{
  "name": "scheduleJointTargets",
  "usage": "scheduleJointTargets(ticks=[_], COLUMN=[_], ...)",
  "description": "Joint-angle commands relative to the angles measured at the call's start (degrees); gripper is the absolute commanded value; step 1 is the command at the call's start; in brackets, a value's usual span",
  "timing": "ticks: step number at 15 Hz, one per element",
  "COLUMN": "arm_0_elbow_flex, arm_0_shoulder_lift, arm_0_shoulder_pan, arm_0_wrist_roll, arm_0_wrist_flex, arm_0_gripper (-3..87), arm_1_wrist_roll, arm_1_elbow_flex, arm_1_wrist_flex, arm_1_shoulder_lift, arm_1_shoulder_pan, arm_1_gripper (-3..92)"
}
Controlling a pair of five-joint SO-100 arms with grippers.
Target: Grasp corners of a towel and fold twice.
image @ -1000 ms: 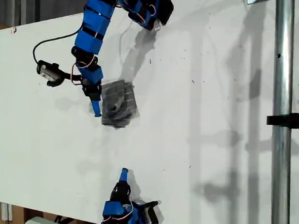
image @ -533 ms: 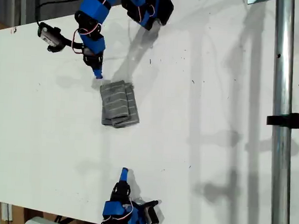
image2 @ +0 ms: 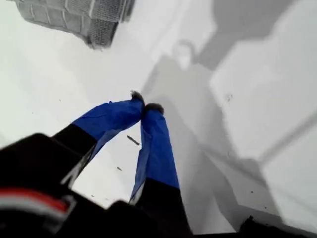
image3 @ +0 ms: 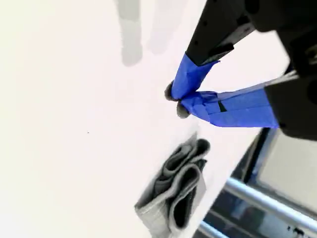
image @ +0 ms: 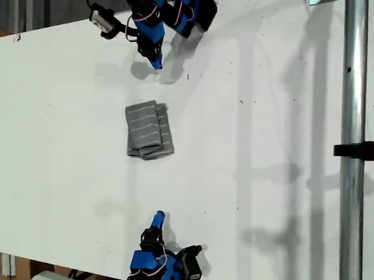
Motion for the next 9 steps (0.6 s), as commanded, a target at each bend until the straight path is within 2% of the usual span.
scheduleJointTargets(ticks=[1,2,3,4,5,6,9], arm_0_elbow_flex=[0.3,0.3,0.3,0.3,0.3,0.3,0.3], arm_0_shoulder_lift=[-0.1,0.4,0.4,0.4,0.4,0.4,0.4], arm_0_shoulder_pan=[0.4,0.2,0.2,0.7,0.7,0.6,0.5], arm_0_wrist_roll=[-30.8,-21.4,-2.8,-0.4,6.0,17.1,18.3], arm_0_wrist_flex=[9.1,9.1,9.1,9.1,9.1,9.0,8.8], arm_0_gripper=[0.1,0.1,0.1,0.0,0.0,-0.1,-0.1], arm_1_wrist_roll=[3.0,2.6,2.6,2.5,2.3,2.3,2.3], arm_1_elbow_flex=[1.8,3.3,3.2,3.2,3.2,3.2,3.2], arm_1_wrist_flex=[12.0,10.7,10.7,10.7,10.7,10.7,10.7], arm_1_shoulder_lift=[14.8,15.0,15.0,15.0,15.0,15.0,15.0], arm_1_shoulder_pan=[1.0,-0.4,-2.5,-4.2,-5.5,-6.7,-8.2], arm_1_gripper=[3.7,4.4,4.1,4.1,4.1,4.1,4.1])
